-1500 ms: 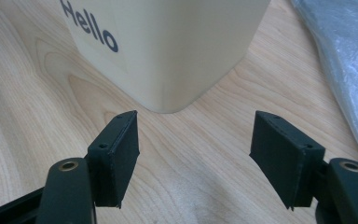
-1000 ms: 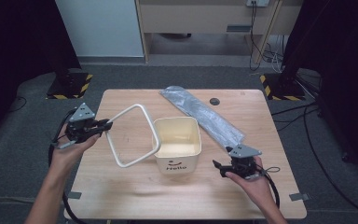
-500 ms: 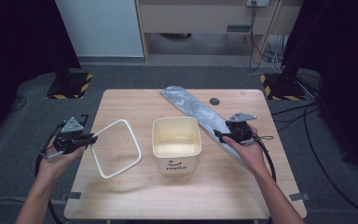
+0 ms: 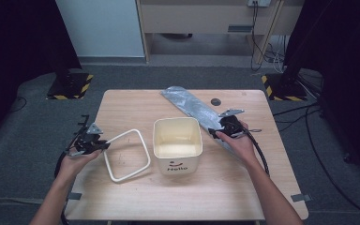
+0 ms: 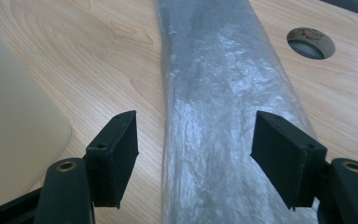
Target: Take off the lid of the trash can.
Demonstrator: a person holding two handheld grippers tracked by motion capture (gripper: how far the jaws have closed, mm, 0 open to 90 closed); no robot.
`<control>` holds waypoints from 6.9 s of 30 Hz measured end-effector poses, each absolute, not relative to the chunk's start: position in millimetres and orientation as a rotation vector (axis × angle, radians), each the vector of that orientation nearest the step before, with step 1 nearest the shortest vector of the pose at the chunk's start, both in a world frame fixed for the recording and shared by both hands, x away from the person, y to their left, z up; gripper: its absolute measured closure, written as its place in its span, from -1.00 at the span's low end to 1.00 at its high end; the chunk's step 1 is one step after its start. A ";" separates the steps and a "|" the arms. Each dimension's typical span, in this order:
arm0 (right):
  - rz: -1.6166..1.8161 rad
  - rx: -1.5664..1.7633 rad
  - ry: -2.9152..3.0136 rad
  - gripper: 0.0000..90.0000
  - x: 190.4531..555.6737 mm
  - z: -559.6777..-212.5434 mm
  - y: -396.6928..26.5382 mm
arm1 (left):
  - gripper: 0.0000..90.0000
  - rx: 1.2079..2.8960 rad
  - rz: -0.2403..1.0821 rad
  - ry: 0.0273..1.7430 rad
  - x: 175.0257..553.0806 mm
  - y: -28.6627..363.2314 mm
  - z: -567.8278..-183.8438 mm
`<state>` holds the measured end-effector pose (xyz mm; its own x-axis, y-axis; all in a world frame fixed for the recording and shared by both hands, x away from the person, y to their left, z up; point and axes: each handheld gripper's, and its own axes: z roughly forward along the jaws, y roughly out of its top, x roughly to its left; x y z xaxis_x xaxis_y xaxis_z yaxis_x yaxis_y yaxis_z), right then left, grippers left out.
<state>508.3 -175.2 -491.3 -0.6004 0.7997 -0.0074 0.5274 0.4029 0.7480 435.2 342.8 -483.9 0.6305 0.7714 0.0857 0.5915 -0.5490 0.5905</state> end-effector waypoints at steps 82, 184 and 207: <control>0.994 1.070 2.212 1.00 478.6 -432.2 -204.0 | -0.68 1.965 0.536 0.863 395.1 263.7 -407.1; 1.227 0.612 2.348 1.00 383.0 -315.2 -231.6 | 0.73 2.126 0.507 0.519 400.9 76.5 -368.3; 1.171 0.527 2.417 1.00 394.4 -321.5 -185.8 | 0.64 2.115 0.458 0.584 388.4 101.2 -390.7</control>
<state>394.4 -185.8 -321.5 -0.8479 0.4951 -0.1895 0.1580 0.5773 0.8011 388.4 101.2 -390.7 0.8220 0.5591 0.1086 0.2388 -0.5114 0.8255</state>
